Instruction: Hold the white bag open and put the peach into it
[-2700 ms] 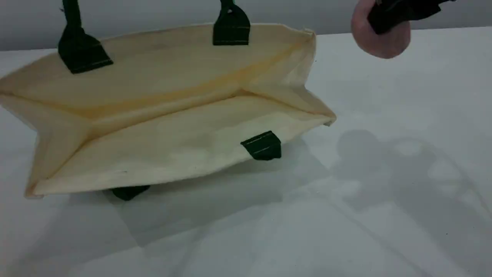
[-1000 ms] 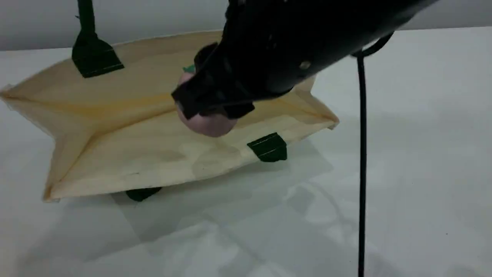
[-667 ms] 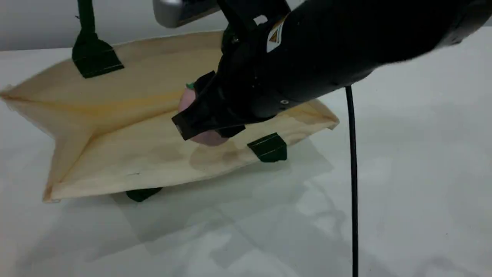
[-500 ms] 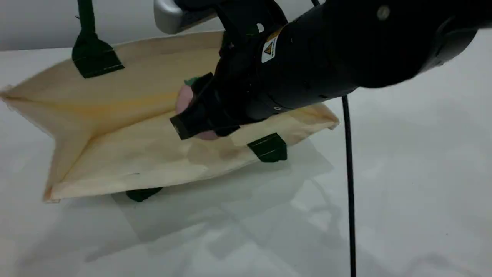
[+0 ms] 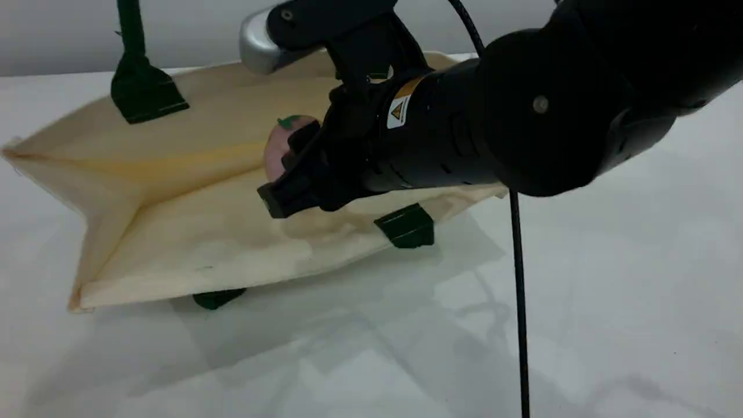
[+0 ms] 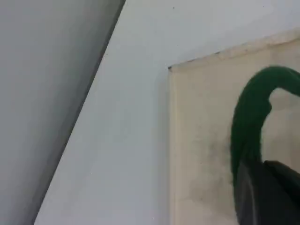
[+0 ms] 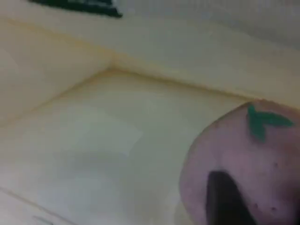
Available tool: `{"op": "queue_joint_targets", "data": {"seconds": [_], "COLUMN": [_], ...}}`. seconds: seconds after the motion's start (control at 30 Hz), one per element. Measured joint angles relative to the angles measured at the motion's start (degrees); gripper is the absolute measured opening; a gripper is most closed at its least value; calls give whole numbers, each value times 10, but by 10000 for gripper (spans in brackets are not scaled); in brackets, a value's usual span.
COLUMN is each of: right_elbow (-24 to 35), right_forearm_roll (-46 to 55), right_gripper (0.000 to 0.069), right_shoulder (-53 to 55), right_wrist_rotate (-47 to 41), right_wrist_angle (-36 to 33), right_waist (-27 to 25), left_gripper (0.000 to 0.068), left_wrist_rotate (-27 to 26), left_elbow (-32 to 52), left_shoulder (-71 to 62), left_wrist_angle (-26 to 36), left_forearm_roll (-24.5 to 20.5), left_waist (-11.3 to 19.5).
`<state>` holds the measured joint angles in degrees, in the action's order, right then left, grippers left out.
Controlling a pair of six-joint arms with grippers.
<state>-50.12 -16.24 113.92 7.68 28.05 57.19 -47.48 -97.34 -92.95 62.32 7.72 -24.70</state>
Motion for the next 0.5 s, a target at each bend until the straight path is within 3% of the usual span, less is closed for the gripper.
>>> {"op": "queue_joint_targets", "data": {"seconds": [0.5], "right_elbow": [0], "right_forearm_roll": [1], "right_gripper": [281], "right_shoulder": [22], "right_wrist_rotate": [-2], "right_wrist_angle": [44], "right_waist": [0], "left_gripper": [35], "left_wrist_rotate": [0], "left_elbow": [0], "left_shoulder": [0], "left_wrist_angle": [0], "left_forearm_roll": [4], "left_waist": [0]}}
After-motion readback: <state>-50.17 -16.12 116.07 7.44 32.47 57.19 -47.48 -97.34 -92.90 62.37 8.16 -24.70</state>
